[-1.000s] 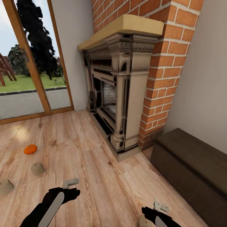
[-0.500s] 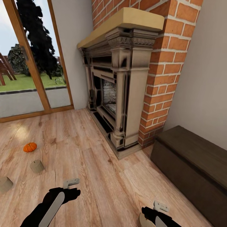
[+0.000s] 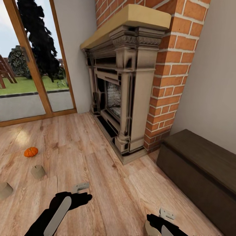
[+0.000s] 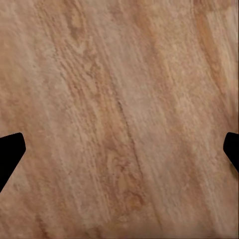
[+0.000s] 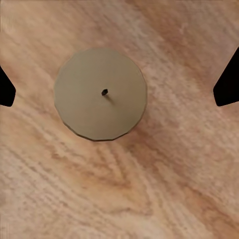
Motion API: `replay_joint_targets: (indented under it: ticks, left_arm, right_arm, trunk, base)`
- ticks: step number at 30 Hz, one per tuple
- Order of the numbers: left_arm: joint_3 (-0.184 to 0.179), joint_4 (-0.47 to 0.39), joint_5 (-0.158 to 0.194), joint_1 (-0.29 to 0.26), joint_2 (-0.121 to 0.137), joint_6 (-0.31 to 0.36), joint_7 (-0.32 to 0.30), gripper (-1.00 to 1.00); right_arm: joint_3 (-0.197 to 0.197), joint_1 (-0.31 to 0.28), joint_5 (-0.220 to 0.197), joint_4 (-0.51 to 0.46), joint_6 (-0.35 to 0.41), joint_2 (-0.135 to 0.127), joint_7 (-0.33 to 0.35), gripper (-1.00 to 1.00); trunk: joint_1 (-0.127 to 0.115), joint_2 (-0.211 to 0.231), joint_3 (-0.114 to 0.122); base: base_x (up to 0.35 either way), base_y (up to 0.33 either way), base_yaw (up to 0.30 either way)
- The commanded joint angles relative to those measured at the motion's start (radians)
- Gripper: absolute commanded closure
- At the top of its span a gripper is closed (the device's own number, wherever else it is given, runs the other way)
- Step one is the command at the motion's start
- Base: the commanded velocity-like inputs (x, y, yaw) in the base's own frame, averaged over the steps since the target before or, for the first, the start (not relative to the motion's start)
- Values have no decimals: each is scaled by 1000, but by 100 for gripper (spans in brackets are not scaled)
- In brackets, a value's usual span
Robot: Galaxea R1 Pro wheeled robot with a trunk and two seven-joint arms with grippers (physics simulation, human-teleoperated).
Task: Place each of the two pumpkins and all three candles from the living room inside a cabinet in the living room (use any cabinet), then make sure every cabinet is closed, and position the cauldron so it is next to a table in the living room.
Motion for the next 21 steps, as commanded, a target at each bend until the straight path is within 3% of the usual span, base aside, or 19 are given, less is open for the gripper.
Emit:
replay_joint_targets:
  ticks: [1, 6, 15, 20, 21]
  left_arm:
    - [-2, -7, 16, -1, 1, 7, 9, -100]
    - [-2, -22, 45, -1, 1, 35, 8, -100]
    - [5, -23, 96, -1, 2, 85, 3, -100]
    - [33, -26, 123, -2, 11, 113, -1, -100]
    - [86, -26, 162, -2, 13, 139, -1, -100]
  right_arm:
    - [8, 0, -7, -3, 3, -1, -6, -100]
    - [8, 0, -6, -2, 1, -1, -6, -100]
    - [8, 0, -6, -2, 1, -1, -5, -100]
    - [9, 0, -6, -2, 1, -1, -5, -100]
    - [9, 0, -6, -2, 1, -1, -5, -100]
  trunk:
    - [4, -8, -4]
    - [11, -22, -10]
    - [19, -31, -44]
    - [21, -32, -64]
    - [22, -32, -68]
  base:
    - [0, 0, 0]
    - [0, 0, 0]
    - [0, 0, 0]
    - [0, 0, 0]
    - [0, 0, 0]
